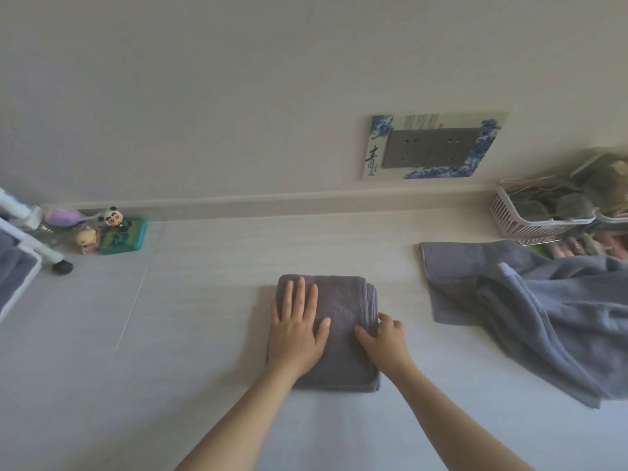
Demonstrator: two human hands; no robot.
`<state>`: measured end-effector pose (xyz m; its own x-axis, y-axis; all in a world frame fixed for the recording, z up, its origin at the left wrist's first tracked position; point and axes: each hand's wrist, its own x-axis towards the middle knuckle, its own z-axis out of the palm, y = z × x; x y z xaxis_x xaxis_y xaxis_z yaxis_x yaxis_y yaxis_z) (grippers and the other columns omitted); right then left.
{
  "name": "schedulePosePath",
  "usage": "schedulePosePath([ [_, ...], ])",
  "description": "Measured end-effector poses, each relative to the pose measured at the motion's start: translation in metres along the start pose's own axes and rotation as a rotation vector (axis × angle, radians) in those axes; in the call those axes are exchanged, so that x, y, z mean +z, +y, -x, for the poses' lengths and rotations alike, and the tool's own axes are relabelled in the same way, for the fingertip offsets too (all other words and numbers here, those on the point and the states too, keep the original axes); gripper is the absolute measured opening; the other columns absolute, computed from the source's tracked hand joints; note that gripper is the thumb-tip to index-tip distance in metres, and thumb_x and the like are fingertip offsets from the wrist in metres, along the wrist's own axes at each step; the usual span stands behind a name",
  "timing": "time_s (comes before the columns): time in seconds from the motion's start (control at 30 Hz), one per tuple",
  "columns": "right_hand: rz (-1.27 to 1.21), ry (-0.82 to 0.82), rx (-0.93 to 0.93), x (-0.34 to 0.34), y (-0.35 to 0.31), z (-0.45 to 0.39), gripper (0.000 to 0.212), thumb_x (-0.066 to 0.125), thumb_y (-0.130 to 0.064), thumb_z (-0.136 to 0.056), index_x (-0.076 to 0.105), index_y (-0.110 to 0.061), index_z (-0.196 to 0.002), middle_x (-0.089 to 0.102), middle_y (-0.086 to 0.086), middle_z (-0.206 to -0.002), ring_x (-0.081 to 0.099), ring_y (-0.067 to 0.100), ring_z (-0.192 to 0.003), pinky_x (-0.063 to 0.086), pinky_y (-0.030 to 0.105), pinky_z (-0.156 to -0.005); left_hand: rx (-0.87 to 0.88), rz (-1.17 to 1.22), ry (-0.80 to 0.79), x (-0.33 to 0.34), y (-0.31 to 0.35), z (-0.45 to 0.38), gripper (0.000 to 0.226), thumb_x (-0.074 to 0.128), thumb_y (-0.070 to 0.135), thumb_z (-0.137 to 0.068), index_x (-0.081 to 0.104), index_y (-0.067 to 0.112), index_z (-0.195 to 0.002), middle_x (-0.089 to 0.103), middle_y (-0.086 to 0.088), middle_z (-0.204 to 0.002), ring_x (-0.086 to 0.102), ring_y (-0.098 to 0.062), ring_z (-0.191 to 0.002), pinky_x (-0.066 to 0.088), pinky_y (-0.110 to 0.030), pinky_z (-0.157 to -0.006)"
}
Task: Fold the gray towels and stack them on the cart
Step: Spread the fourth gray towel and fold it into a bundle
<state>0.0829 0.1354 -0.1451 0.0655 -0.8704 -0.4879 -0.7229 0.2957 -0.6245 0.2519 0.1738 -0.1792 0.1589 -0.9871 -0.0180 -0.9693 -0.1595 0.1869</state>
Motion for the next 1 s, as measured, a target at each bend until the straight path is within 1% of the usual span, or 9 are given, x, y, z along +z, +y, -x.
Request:
schedulePosePath([
  [0.07,-0.048,-0.048,0.043,-0.002,-0.001,0.002,0.065,0.06,-0.037,-0.087,0.037,-0.001,-0.136,0.047,0.015,-0.13,0.05,0.029,-0.116,0.041,0.029,-0.088,0.003,0.181,0.052,-0.004,-0.009,0.002,0.059,0.04,0.043,-0.09,0.04,0.015,-0.143,0.029,-0.015,-0.153,0.027,-0.032,-0.141,0.032,-0.048,-0.107],
  [0.13,-0.104,-0.061,0.081,-0.002,-0.002,0.004,0.058,0.061,-0.037,-0.087,0.045,0.0,-0.128,0.055,0.014,-0.123,0.055,0.028,-0.108,0.042,0.028,-0.08,-0.156,0.47,0.08,-0.016,-0.015,0.009,0.062,0.054,0.034,-0.09,0.034,0.016,-0.146,0.026,-0.015,-0.152,0.027,-0.029,-0.14,0.027,-0.035,-0.11],
  [0.27,-0.292,-0.163,0.175,0.003,-0.009,0.006,0.044,0.064,-0.034,-0.085,0.062,0.004,-0.107,0.066,0.013,-0.1,0.061,0.023,-0.084,0.052,0.034,-0.076,-0.656,1.041,-0.122,-0.037,-0.037,0.03,0.073,0.07,0.038,-0.081,0.036,0.014,-0.141,0.051,-0.007,-0.135,0.053,-0.022,-0.12,0.043,-0.036,-0.1],
  [0.37,-0.407,-0.281,0.229,0.015,-0.017,0.012,0.044,0.066,-0.034,-0.083,0.062,0.003,-0.108,0.068,0.013,-0.1,0.065,0.026,-0.088,0.054,0.032,-0.072,-0.761,1.372,-0.293,-0.051,-0.063,0.042,0.056,0.076,0.032,-0.076,0.055,0.008,-0.122,0.069,-0.008,-0.111,0.068,-0.02,-0.095,0.054,-0.03,-0.075],
  [0.43,-0.477,-0.335,0.211,0.024,-0.024,0.019,0.042,0.065,-0.033,-0.084,0.062,0.001,-0.109,0.069,0.014,-0.1,0.067,0.028,-0.09,0.055,0.036,-0.079,-0.807,1.529,-0.4,-0.064,-0.077,0.049,0.052,0.077,0.031,-0.073,0.061,0.006,-0.115,0.072,-0.01,-0.105,0.069,-0.023,-0.095,0.054,-0.031,-0.076],
  [0.57,-0.598,-0.456,0.126,0.044,-0.061,0.041,0.04,0.064,-0.031,-0.086,0.061,0.001,-0.11,0.071,0.015,-0.1,0.068,0.028,-0.092,0.055,0.036,-0.081,-0.791,1.607,-0.422,-0.099,-0.115,0.067,0.053,0.078,0.029,-0.067,0.062,0.005,-0.111,0.071,-0.011,-0.106,0.068,-0.023,-0.097,0.053,-0.031,-0.073],
  [0.7,-0.59,-0.621,-0.036,0.064,-0.113,0.06,0.059,0.075,-0.036,-0.07,0.057,-0.004,-0.115,0.07,0.013,-0.106,0.068,0.026,-0.097,0.054,0.038,-0.086,-0.775,1.644,-0.324,-0.139,-0.159,0.083,0.051,0.08,0.024,-0.066,0.063,0.004,-0.11,0.072,-0.014,-0.104,0.068,-0.027,-0.096,0.054,-0.033,-0.072],
  [0.83,-0.53,-0.746,-0.219,0.088,-0.172,0.072,0.06,0.073,-0.029,-0.07,0.052,-0.006,-0.121,0.067,0.012,-0.115,0.065,0.025,-0.104,0.052,0.039,-0.091,-0.773,1.591,-0.133,-0.179,-0.208,0.097,0.034,0.074,0.018,-0.079,0.062,0.005,-0.108,0.071,-0.015,-0.102,0.068,-0.027,-0.092,0.053,-0.033,-0.071],
  [1.0,-0.438,-0.772,-0.402,0.119,-0.243,0.075,0.064,0.073,-0.025,-0.069,0.051,-0.003,-0.125,0.066,0.013,-0.116,0.064,0.027,-0.106,0.051,0.043,-0.093,-0.783,1.501,0.166,-0.215,-0.261,0.108,0.053,0.082,0.016,-0.068,0.059,0.002,-0.113,0.071,-0.014,-0.098,0.07,-0.027,-0.086,0.053,-0.032,-0.068],
])
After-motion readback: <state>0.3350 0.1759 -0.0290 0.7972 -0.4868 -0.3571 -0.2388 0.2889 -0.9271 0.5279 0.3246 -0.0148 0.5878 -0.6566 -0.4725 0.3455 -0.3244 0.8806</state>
